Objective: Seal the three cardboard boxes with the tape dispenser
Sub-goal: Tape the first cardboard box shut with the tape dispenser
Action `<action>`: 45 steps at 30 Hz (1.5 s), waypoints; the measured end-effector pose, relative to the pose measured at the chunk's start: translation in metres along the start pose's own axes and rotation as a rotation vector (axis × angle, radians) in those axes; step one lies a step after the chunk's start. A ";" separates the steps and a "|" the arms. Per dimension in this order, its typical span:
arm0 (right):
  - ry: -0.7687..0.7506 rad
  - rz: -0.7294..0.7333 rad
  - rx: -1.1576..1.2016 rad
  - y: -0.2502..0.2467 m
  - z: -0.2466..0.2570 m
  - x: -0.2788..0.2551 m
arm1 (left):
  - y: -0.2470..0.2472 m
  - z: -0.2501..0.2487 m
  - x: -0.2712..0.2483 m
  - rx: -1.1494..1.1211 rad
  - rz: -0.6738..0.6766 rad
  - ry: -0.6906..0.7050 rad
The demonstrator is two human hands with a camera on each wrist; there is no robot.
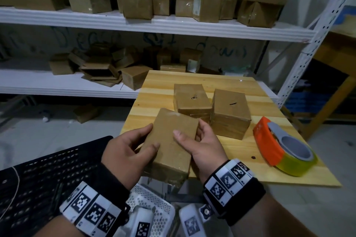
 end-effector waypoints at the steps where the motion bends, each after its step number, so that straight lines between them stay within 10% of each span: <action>1: -0.025 -0.020 -0.032 -0.002 0.000 0.002 | 0.002 -0.003 -0.002 0.007 0.013 0.023; 30: -0.017 -0.100 0.133 -0.024 0.016 0.000 | 0.010 0.001 -0.004 0.465 0.156 0.090; 42: -0.362 -0.588 -0.466 -0.137 0.120 -0.039 | 0.016 -0.005 -0.001 0.483 0.210 0.085; 45: -0.255 -0.646 -0.833 -0.159 0.132 -0.040 | 0.015 -0.009 -0.002 0.405 0.175 0.055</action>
Point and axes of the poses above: each hand's wrist, its own x-axis towards the middle knuckle, its own y-axis out of the palm, z = x × y, the point moved 8 cm from there along x, towards the middle knuckle, and after that the axes turned 4 degrees about -z, right-handed, at the moved point
